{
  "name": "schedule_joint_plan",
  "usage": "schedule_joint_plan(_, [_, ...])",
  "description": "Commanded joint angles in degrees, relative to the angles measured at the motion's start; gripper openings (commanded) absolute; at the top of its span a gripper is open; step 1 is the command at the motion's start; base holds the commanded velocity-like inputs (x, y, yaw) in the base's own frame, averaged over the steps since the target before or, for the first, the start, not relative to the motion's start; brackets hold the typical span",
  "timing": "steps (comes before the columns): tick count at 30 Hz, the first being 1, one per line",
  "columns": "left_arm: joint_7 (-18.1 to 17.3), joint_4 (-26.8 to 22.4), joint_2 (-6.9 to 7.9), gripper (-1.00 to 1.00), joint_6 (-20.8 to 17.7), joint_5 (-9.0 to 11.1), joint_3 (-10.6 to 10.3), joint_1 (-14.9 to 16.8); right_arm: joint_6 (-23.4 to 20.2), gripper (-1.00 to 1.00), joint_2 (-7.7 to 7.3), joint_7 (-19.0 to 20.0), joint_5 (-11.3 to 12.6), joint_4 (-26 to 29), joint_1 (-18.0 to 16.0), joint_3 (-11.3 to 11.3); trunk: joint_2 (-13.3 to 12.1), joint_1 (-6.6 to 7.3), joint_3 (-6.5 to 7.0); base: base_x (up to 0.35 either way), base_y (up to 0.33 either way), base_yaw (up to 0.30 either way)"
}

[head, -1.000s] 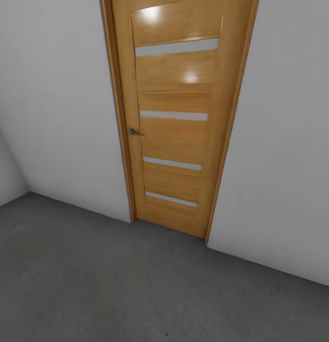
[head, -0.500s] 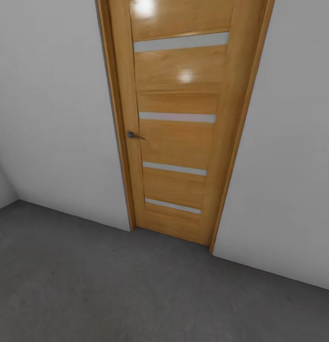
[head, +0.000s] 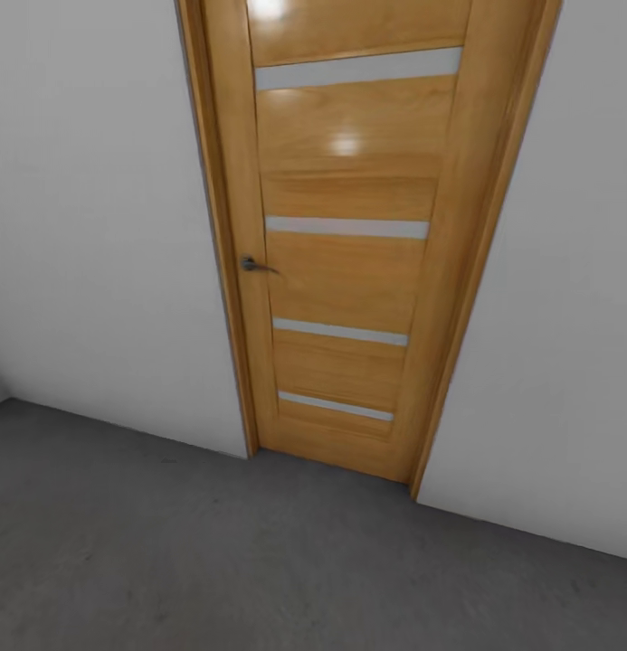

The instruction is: Move the two storage containers from the living room to the garage. In the garage, place one container on the floor and stack the other container on top of it (either order is fine).

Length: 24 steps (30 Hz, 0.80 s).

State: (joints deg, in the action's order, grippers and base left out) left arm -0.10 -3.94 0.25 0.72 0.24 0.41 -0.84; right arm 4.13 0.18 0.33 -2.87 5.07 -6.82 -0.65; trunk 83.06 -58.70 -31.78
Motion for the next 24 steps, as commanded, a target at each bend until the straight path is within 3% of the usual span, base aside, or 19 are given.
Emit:
schedule_joint_plan(1, [0.0, -0.1, 0.01, 1.00, 0.1, 0.0, 0.0, 0.0, 0.2, 1.00, 0.00, 0.0, -0.3, -0.1, 0.0, 0.0, 0.0, -0.03, -0.04, 0.286, 0.226, -0.261])
schedule_joint_plan(24, [0.0, -0.1, 0.01, 1.00, 0.1, 0.0, 0.0, 0.0, 0.2, 1.00, -0.09, 0.0, -0.3, -0.1, 0.0, 0.0, 0.0, -0.03, -0.04, 0.286, 0.227, -0.281])
